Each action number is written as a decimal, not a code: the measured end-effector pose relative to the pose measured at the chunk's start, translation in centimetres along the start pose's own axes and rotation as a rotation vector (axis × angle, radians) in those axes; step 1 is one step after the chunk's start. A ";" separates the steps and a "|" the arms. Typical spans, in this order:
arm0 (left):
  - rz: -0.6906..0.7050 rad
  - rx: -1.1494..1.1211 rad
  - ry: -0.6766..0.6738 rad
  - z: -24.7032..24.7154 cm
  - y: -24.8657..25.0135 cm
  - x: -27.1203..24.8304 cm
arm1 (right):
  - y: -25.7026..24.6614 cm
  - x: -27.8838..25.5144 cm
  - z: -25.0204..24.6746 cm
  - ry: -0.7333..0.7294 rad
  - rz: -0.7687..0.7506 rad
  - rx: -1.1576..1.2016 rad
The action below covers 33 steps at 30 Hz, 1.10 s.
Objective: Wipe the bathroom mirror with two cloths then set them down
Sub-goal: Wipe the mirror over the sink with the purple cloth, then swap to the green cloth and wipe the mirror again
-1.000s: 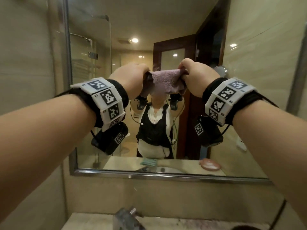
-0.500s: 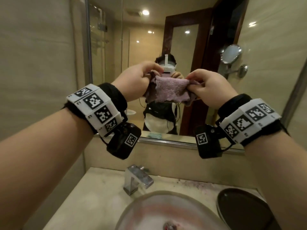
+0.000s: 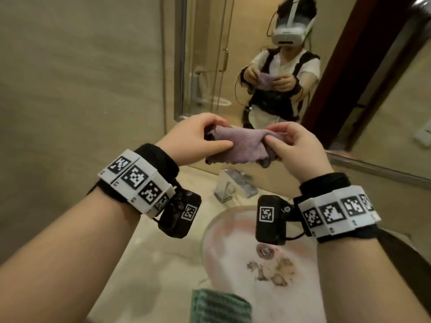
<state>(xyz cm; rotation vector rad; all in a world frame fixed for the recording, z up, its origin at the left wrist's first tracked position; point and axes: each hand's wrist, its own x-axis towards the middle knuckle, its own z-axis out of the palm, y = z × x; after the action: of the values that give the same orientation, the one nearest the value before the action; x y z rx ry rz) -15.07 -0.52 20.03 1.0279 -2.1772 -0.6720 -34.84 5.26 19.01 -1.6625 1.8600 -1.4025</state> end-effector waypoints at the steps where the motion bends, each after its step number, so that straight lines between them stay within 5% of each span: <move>1: -0.023 0.014 0.008 0.3 -1.2 -0.7 | 0.7 -0.5 1.4 -0.013 0.043 0.040; 5: -0.183 0.029 0.088 1.8 -6.0 -3.7 | 3.0 -1.7 6.6 -0.110 0.187 0.041; 18: -0.612 0.139 -0.020 3.2 -18.8 -12.3 | 6.5 -6.5 21.8 -0.570 0.562 0.107; 28: -0.785 0.255 -0.215 3.7 -24.8 -14.5 | 8.5 -7.5 28.6 -0.785 0.352 -0.241; 33: -0.791 0.370 -0.285 4.2 -26.3 -14.0 | 9.4 -7.3 30.1 -0.829 0.363 -0.333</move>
<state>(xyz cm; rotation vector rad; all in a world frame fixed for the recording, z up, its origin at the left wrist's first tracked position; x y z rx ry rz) 1.56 -3.41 -4.88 2.1542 -2.1360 -0.8008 -16.13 -3.59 -5.94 -1.5706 1.7748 -0.1877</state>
